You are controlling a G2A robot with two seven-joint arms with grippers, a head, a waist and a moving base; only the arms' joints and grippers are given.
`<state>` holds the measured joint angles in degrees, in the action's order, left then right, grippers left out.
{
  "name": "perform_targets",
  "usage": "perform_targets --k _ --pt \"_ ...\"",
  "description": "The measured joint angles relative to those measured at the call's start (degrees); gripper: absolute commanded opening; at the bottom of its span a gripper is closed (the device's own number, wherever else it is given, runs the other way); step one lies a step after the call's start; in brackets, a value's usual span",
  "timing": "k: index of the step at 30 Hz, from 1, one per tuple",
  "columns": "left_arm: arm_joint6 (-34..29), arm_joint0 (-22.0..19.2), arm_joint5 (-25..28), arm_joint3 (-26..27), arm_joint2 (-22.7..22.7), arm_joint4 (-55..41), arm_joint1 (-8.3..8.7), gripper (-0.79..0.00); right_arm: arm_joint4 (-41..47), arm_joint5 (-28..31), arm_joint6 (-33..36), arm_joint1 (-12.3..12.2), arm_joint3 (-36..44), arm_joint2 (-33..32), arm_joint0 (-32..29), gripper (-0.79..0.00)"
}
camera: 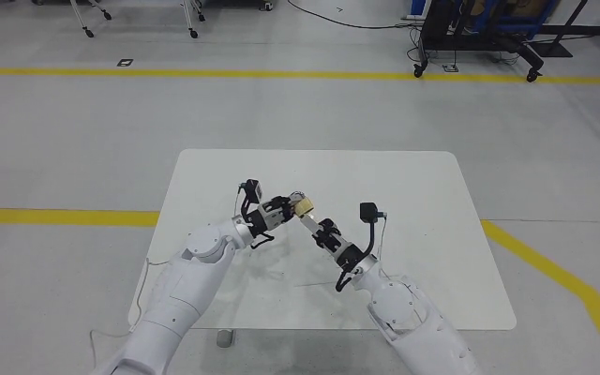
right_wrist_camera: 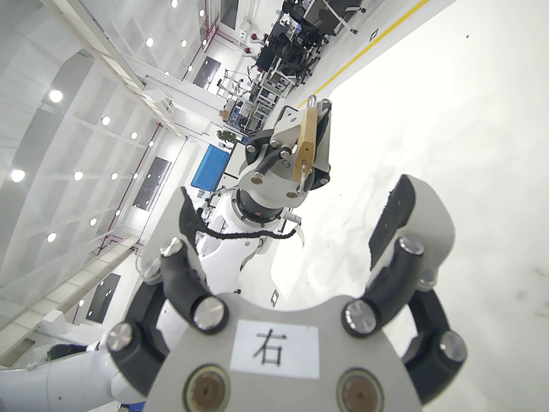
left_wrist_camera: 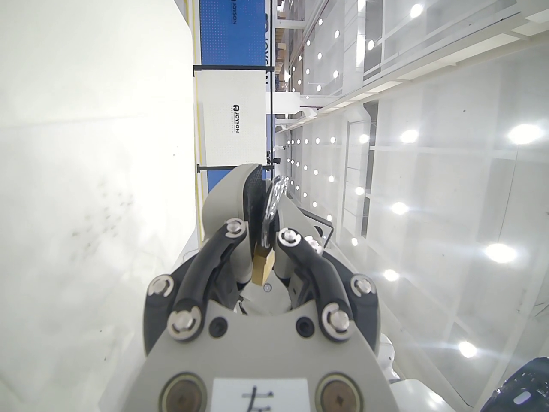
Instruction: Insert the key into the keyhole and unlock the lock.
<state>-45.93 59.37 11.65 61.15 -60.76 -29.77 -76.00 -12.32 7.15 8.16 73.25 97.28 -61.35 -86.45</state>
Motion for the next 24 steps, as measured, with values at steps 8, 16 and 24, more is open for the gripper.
perform_targets --k 8,16,24 --pt "0.07 0.19 0.59 0.47 -0.20 1.11 0.06 -0.785 0.35 -0.98 0.02 0.22 -0.66 0.11 0.36 -0.785" --pt "-0.02 0.19 0.85 0.59 -0.26 1.90 0.07 -0.785 0.61 -1.70 -0.55 0.56 -1.55 0.46 1.19 -0.785" --pt "-0.68 0.02 0.62 0.37 -0.08 2.22 0.01 -0.785 1.62 -1.64 -0.64 0.94 -2.45 0.77 2.38 -0.785"
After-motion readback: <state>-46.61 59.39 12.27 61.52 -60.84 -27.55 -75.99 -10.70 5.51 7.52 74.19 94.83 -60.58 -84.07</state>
